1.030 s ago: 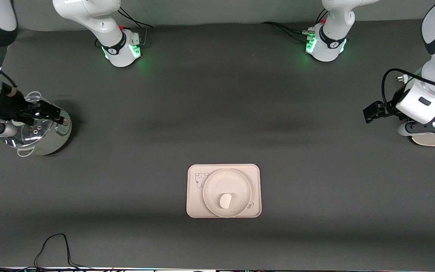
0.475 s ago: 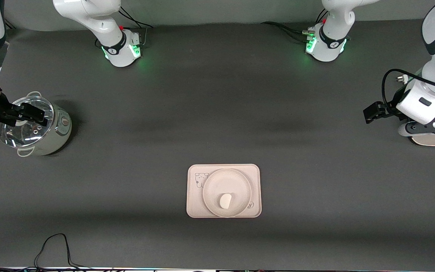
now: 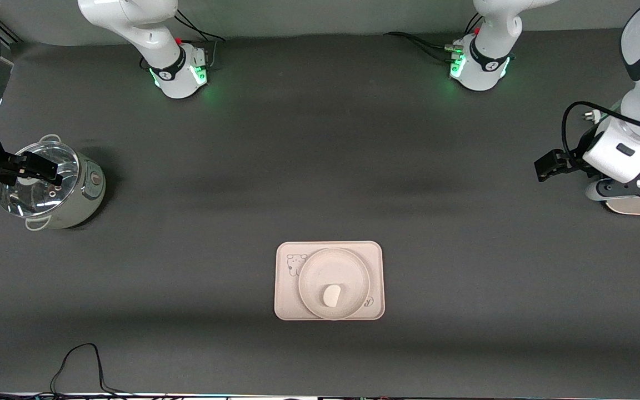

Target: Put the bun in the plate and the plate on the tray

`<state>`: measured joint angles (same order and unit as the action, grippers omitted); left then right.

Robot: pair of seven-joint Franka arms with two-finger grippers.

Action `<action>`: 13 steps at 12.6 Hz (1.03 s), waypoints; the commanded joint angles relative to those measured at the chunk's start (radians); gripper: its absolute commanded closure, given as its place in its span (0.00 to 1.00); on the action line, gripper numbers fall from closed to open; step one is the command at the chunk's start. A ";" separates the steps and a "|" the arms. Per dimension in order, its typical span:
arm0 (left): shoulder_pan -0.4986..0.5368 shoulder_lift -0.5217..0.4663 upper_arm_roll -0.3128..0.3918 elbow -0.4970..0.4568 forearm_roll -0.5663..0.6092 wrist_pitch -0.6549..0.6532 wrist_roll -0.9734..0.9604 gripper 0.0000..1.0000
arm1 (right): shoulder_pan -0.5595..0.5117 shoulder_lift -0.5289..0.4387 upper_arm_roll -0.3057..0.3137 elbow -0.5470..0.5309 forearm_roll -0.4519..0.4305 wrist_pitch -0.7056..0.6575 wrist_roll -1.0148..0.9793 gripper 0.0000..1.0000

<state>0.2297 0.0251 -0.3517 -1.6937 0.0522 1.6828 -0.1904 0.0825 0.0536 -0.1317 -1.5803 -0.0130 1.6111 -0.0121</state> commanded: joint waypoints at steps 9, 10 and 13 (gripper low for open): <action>0.002 0.001 -0.001 0.011 -0.005 0.003 0.006 0.00 | 0.008 -0.018 -0.005 -0.004 -0.019 -0.045 -0.014 0.00; 0.002 0.001 -0.001 0.011 -0.005 0.003 0.006 0.00 | 0.008 -0.018 -0.005 -0.007 -0.019 -0.046 -0.014 0.00; 0.002 0.001 -0.001 0.009 -0.006 0.003 0.006 0.00 | 0.010 -0.017 0.000 -0.004 -0.019 -0.046 -0.006 0.00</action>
<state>0.2297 0.0253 -0.3516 -1.6934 0.0520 1.6828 -0.1904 0.0830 0.0534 -0.1317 -1.5807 -0.0130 1.5807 -0.0121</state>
